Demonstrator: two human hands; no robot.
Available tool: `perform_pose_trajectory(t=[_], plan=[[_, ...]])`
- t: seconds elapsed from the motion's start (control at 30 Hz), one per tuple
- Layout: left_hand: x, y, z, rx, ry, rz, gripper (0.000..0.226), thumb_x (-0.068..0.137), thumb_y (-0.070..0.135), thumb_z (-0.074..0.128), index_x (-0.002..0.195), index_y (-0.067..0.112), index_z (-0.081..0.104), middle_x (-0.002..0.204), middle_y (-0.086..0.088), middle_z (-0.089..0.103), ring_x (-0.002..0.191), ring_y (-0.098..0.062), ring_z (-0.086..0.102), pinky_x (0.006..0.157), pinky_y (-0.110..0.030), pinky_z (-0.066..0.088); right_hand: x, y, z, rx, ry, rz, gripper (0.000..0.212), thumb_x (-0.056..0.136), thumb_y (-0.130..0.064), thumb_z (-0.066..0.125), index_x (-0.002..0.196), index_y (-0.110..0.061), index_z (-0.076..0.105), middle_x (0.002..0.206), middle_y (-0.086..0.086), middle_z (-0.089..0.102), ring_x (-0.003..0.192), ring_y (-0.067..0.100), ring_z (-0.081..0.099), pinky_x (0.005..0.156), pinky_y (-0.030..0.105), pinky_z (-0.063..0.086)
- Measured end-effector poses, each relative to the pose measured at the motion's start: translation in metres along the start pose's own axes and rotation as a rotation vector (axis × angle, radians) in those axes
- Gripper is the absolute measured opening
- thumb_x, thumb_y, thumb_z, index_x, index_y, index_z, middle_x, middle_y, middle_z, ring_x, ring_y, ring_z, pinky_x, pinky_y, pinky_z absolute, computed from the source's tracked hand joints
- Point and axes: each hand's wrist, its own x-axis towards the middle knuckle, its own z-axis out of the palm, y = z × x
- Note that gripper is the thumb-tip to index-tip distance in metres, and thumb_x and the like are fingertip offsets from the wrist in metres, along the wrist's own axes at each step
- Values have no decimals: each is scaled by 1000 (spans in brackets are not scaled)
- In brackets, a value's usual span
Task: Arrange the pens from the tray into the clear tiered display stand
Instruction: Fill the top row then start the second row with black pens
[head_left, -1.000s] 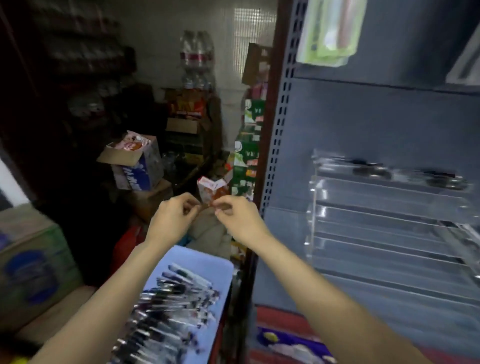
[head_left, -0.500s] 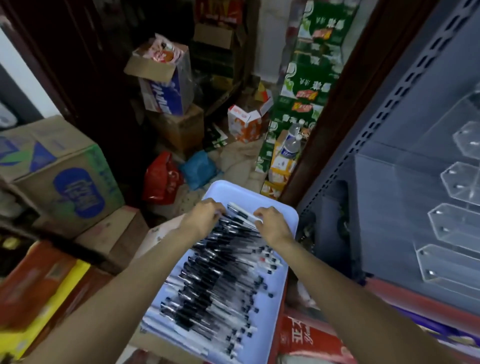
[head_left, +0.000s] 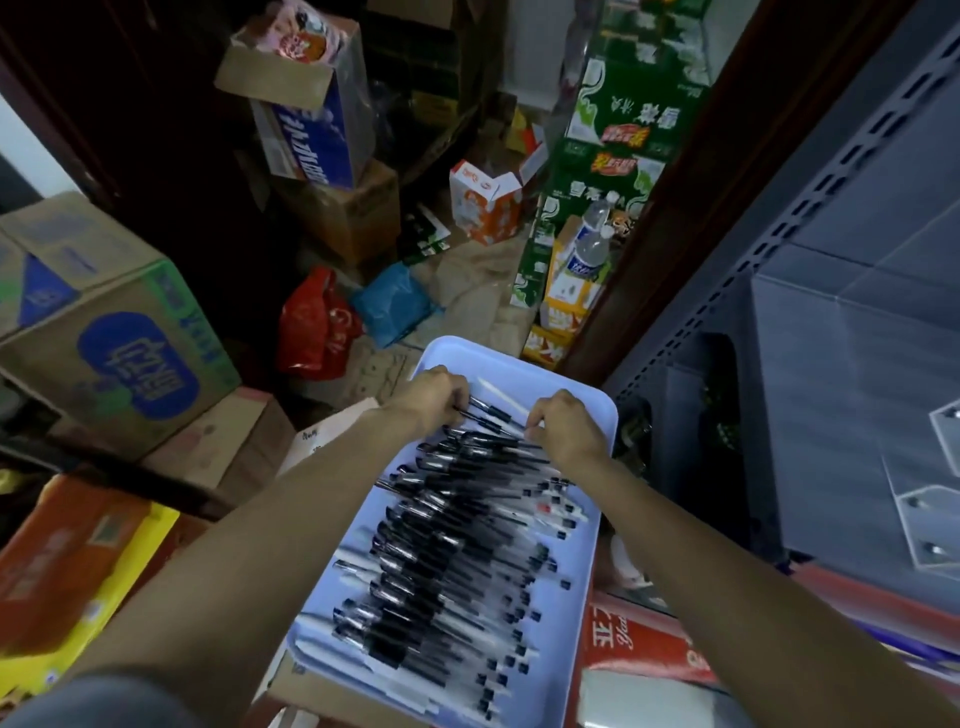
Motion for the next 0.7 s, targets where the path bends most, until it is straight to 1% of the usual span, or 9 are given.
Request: perform_pose_trajectory(t=[0.07,0.17,0.23,0.33,0.47,0.53,0.6,0.67,0.7], plan=[[4,-7,4,-172,1,-3,5,86,9,63,86,14,61,96,-6,55,87,-18,53,75,-20,33,2,0,-3,-8,-28,-3,8,91,-13,53,84,-19,51,96,5,41,88,20,37,77,28,34],[3,-17,6,-604,34,29,15,81,-7,64,76,6,57,78,-4,60,65,-2,62,76,-28,48,2,0,-5,3,-54,-15,12,91,-12,53,80,-17,53,91,7,46,85,21,39,78,28,37],[-4,-20,5,-779,76,4,18,84,-8,60,76,7,55,79,-4,62,62,5,64,73,-19,52,1,0,-4,38,-44,-10,14,90,-11,53,77,-16,55,88,8,49,83,21,41,77,29,39],[-17,-16,3,-1006,94,-59,7,90,7,57,85,10,56,81,-4,66,67,0,67,67,-12,53,-5,-1,-8,143,-18,-17,15,91,-9,52,77,-13,55,84,8,51,80,20,44,75,29,38],[-27,-5,-3,-1199,189,-101,16,95,12,52,79,13,55,84,-4,62,70,-10,67,77,-25,54,-22,-6,-26,380,27,20,27,93,-2,48,70,-15,53,71,2,47,67,18,46,76,29,37],[-33,8,-12,-1229,229,-66,14,95,15,51,85,8,57,88,-7,60,74,-15,67,77,-28,57,-32,-12,-40,600,25,35,32,94,2,48,66,-13,53,76,7,54,78,27,59,82,38,47],[-37,26,-24,-1224,274,-14,16,97,18,49,94,6,59,88,-5,59,67,-11,68,69,-26,59,-42,-18,-57,801,47,37,13,94,3,49,89,-3,60,95,17,61,98,35,62,89,43,52],[-41,50,-40,-1136,336,49,20,97,20,48,99,5,61,84,-3,57,52,-5,61,56,-22,56,-53,-22,-78,951,64,15,28,94,4,50,121,1,52,108,23,61,97,35,63,86,43,53],[-42,63,-48,-1080,375,100,20,97,20,48,100,6,61,80,-2,56,46,-3,54,48,-18,50,-57,-23,-88,1014,75,-9,37,94,4,50,130,-1,47,105,19,62,91,31,64,83,42,53]])
